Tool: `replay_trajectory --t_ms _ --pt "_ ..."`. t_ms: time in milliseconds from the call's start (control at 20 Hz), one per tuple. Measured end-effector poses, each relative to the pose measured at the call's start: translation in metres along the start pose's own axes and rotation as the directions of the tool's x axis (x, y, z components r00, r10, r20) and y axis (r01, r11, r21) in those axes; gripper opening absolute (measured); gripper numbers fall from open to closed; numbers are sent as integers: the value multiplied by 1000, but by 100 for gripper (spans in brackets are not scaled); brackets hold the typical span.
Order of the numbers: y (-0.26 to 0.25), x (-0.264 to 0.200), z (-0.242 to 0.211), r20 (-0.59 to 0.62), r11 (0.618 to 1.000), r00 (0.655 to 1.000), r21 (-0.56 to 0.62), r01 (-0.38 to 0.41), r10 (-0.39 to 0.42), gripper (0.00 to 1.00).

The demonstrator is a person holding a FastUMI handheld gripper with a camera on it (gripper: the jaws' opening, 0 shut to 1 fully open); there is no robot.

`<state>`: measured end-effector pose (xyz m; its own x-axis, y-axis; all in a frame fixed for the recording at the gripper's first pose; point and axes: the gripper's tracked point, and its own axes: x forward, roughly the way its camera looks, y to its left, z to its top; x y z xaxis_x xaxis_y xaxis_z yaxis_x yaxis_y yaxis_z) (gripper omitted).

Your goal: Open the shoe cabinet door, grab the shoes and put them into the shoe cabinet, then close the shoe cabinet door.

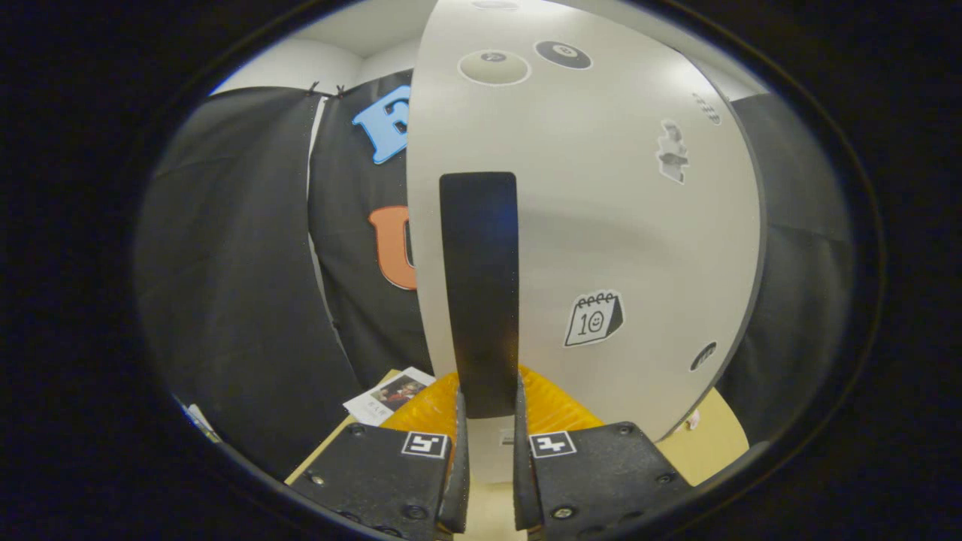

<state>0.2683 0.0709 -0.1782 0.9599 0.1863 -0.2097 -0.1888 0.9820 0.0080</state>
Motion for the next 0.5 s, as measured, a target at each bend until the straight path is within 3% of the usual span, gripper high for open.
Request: replay_trajectory --t_ms 500 --pt "-18 -47 -10 9 998 1000 65 20 -20 23"
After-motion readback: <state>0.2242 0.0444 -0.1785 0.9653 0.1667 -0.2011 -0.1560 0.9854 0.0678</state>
